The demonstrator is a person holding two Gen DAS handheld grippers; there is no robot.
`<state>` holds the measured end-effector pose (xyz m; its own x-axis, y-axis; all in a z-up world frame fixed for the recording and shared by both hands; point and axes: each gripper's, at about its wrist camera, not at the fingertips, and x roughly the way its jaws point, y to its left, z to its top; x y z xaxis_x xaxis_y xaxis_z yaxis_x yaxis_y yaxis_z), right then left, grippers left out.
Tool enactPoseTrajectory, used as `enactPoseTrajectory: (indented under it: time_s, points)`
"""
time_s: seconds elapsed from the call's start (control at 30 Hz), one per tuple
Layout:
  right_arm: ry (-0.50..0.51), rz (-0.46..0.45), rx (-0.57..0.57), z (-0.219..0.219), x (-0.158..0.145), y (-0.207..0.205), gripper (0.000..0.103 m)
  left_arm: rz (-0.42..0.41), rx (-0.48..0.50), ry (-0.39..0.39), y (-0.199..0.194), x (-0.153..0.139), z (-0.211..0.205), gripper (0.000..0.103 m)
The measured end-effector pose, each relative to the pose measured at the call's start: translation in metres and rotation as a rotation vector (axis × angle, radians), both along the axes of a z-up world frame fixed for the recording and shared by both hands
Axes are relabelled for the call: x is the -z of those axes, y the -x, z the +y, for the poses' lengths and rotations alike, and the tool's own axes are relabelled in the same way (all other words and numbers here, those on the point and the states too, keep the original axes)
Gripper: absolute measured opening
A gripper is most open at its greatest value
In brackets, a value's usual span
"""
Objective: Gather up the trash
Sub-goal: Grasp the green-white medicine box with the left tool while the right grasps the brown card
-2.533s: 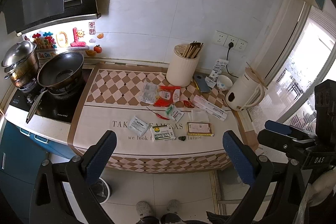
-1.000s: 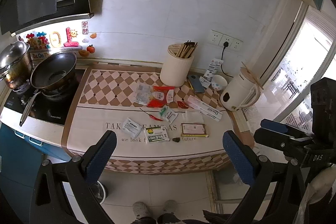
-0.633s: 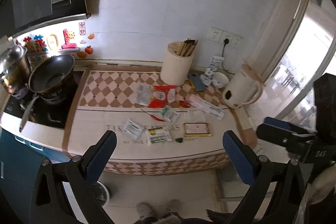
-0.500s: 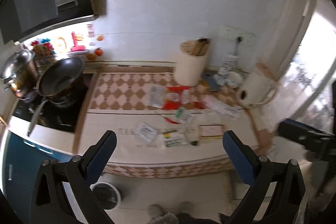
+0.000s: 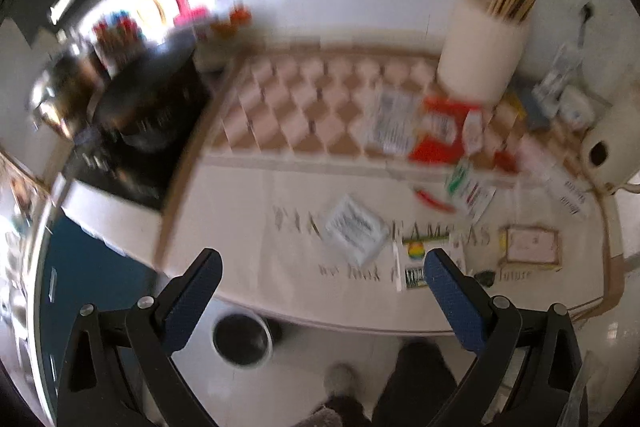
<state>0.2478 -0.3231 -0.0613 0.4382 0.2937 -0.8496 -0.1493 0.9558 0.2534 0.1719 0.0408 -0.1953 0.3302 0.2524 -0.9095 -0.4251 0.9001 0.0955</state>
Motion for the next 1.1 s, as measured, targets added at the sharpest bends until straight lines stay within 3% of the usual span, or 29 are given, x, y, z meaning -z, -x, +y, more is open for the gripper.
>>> enactPoseTrajectory:
  time_s: [0.07,0.13,0.3,0.4,0.53,0.63,0.7,0.8,0.97,1.1]
  points:
    - [0.045,0.028,-0.033,0.002,0.020,-0.027,0.103,0.079,-0.051,0.072,-0.012,0.027,-0.002,0.103]
    - [0.127,0.089,-0.135,0.011,0.051,-0.062,0.103,0.149,-0.123,0.137,-0.022,0.054,-0.005,0.103]
    - [0.356,0.234,-0.467,0.051,0.136,-0.123,0.103,0.270,-0.268,0.163,-0.038,0.100,-0.020,0.103]
    - [0.477,0.289,-0.641,0.074,0.183,-0.138,0.103,0.327,-0.342,0.138,-0.041,0.121,-0.027,0.103]
    - [0.598,0.319,-0.848,0.099,0.227,-0.136,0.102,0.360,-0.430,0.180,-0.042,0.138,-0.037,0.103]
    - [0.655,0.337,-0.946,0.108,0.251,-0.129,0.090,0.356,-0.482,0.216,-0.039,0.138,-0.044,0.103]
    - [0.631,0.344,-0.943,0.107,0.256,-0.130,0.086,0.339,-0.516,0.232,-0.039,0.134,-0.046,0.103]
    - [0.548,0.328,-0.842,0.101,0.254,-0.145,0.082,0.320,-0.573,0.307,-0.045,0.133,-0.050,0.103]
    - [0.420,0.317,-0.629,0.088,0.257,-0.179,0.081,0.274,-0.738,0.568,-0.057,0.147,-0.049,0.103]
    - [0.362,0.342,-0.569,0.079,0.269,-0.187,0.081,0.275,-0.914,0.692,-0.061,0.163,-0.051,0.100]
